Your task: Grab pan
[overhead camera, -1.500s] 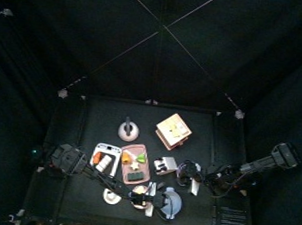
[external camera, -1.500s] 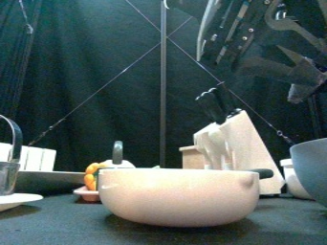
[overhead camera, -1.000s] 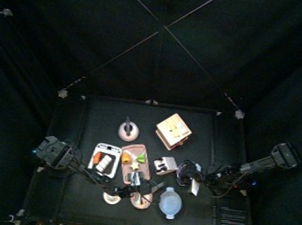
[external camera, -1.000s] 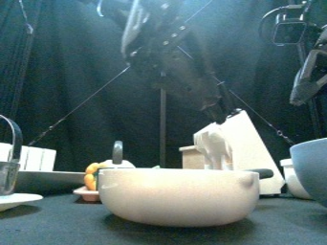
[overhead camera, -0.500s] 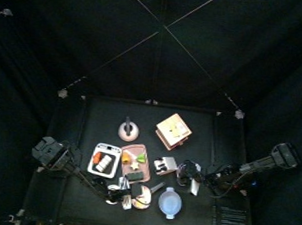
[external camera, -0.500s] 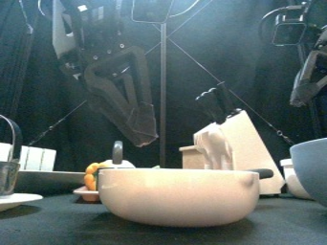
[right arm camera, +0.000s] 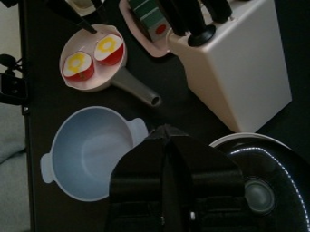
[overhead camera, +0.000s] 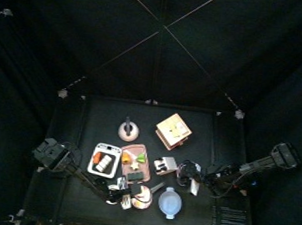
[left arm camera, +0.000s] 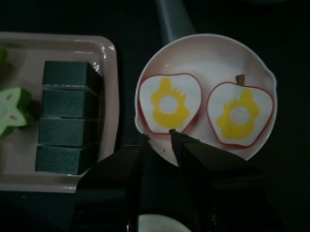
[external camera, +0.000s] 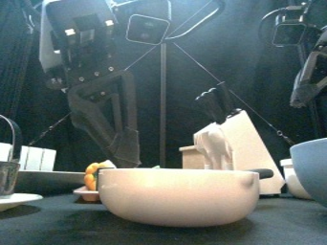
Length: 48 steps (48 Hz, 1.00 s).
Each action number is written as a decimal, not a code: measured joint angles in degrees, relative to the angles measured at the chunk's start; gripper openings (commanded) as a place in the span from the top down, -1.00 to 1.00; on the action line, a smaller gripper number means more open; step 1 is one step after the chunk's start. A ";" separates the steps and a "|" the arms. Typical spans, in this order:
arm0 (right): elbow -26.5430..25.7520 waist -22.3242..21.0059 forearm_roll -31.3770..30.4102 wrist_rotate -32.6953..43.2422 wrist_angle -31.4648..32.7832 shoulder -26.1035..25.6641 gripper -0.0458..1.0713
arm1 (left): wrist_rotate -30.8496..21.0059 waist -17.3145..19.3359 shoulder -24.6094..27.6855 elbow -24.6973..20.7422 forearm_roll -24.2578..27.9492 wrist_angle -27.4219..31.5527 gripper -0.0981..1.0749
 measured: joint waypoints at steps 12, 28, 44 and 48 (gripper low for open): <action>0.00 0.00 0.00 0.00 0.00 0.18 0.13 | -0.18 0.18 0.53 0.62 -2.29 -0.44 -0.37; 0.00 0.00 0.00 0.09 0.00 0.18 0.13 | -0.18 0.35 1.76 0.62 -4.48 -2.99 -0.36; 0.00 0.00 0.00 0.00 -0.09 0.18 0.13 | -0.70 1.05 2.02 0.53 -5.63 -3.25 0.05; 0.00 0.00 0.00 0.00 -0.18 0.18 0.13 | -0.62 1.32 1.93 0.44 -5.45 -3.52 0.16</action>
